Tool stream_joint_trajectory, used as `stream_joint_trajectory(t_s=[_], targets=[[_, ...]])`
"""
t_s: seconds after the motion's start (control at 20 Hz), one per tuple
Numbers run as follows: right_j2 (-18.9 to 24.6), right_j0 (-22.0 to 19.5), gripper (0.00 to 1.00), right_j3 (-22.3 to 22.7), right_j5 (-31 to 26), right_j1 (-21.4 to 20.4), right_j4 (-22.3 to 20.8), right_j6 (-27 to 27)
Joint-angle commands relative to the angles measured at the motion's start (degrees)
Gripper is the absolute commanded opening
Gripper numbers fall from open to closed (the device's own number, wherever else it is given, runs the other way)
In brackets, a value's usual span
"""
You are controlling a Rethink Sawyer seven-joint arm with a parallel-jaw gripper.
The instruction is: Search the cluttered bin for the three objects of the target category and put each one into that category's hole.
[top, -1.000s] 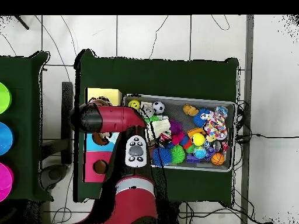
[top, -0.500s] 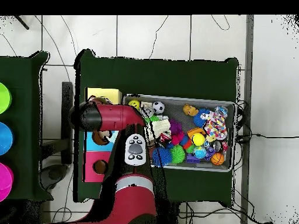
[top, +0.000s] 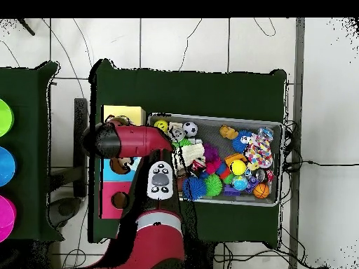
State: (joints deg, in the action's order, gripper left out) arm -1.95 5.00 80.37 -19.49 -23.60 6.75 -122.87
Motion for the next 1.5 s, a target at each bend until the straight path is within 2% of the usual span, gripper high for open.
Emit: stream_joint_trajectory(t_s=[0.05, 0.5, 0.6, 0.85, 1.0, 1.15, 1.35, 1.5], targets=[[2.87, 1.29, 1.00, 2.00, 2.00, 8.11, -1.90, -5.47], [3.42, 0.97, 1.00, 2.93, 2.31, 7.71, -1.64, -5.50], [4.50, 0.09, 1.00, 3.60, 0.00, 6.74, -1.34, -4.52], [1.05, 1.95, 1.00, 5.07, -5.24, 2.39, -0.25, -6.91], [0.68, 1.73, 1.00, 5.99, -6.77, 0.80, -0.20, -6.61], [0.52, 0.74, 1.00, 7.03, -8.37, -0.84, -0.97, -4.75], [-2.17, 0.25, 1.00, 6.89, -12.75, -2.82, -3.03, -1.93], [-1.85, -0.62, 1.00, 7.45, -13.64, -3.89, -3.38, -0.72]])
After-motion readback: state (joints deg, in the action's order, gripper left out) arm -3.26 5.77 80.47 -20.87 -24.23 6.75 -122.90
